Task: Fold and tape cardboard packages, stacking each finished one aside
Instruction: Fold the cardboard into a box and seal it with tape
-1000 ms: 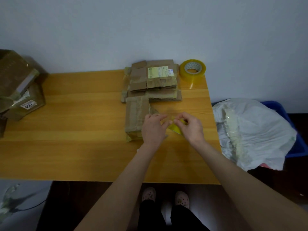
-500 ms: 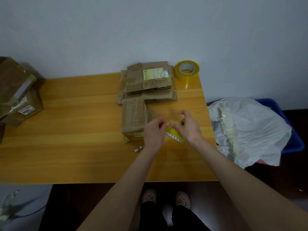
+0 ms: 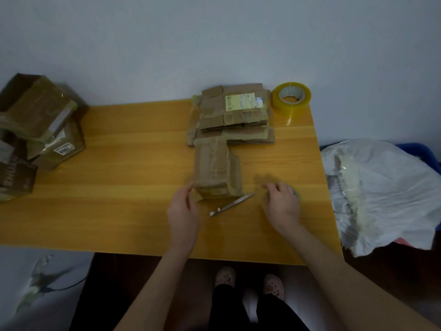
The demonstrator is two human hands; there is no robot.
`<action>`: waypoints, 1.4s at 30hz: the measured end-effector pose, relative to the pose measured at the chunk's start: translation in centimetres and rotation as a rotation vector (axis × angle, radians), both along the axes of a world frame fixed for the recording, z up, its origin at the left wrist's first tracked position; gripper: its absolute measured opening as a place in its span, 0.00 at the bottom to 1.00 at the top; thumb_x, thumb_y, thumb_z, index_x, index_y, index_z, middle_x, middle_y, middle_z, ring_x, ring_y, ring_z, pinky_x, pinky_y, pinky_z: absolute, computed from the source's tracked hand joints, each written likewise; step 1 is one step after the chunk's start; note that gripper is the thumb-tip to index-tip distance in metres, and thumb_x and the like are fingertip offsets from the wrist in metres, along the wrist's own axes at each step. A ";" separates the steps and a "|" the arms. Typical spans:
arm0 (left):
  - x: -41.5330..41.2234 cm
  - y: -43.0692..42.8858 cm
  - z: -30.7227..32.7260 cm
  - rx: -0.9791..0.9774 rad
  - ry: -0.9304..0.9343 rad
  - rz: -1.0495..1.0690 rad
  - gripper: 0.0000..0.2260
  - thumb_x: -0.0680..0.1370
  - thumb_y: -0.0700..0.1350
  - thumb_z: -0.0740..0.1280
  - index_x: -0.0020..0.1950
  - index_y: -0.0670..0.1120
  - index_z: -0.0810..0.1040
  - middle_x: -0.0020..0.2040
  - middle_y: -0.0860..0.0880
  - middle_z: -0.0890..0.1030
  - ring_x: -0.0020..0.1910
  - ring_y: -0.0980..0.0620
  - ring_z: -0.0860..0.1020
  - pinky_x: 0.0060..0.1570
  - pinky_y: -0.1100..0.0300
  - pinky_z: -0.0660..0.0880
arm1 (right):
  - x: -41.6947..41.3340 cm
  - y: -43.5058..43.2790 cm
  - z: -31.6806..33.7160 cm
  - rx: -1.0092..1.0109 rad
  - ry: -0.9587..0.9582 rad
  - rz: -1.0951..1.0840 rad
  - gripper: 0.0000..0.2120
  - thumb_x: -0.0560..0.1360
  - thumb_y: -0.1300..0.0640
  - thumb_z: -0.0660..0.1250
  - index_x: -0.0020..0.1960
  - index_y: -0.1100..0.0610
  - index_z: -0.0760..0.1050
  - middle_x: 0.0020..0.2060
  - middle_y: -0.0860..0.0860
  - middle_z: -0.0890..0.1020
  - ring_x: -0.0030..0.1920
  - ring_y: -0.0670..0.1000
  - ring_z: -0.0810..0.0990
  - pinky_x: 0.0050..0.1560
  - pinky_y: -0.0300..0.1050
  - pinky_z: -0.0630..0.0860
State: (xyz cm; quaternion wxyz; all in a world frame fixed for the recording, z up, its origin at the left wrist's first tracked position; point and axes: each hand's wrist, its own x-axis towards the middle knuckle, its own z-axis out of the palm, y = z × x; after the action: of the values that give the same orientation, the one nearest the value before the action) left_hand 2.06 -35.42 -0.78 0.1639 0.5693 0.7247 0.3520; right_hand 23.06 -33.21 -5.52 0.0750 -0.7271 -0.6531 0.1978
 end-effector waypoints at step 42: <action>-2.0 6.8 -3.9 -0.426 -0.137 -0.224 0.26 0.81 0.42 0.59 0.77 0.41 0.55 0.71 0.43 0.67 0.68 0.45 0.69 0.66 0.51 0.69 | -10.8 4.6 0.7 -0.286 0.124 -0.031 0.12 0.79 0.62 0.58 0.63 0.59 0.70 0.51 0.61 0.80 0.51 0.62 0.79 0.46 0.52 0.75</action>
State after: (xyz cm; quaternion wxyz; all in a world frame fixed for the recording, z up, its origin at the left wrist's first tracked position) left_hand 0.07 -28.65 -4.69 0.3667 0.5736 0.7021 0.2088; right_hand 12.25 -28.62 -4.80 0.0138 -0.7267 -0.6012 0.3322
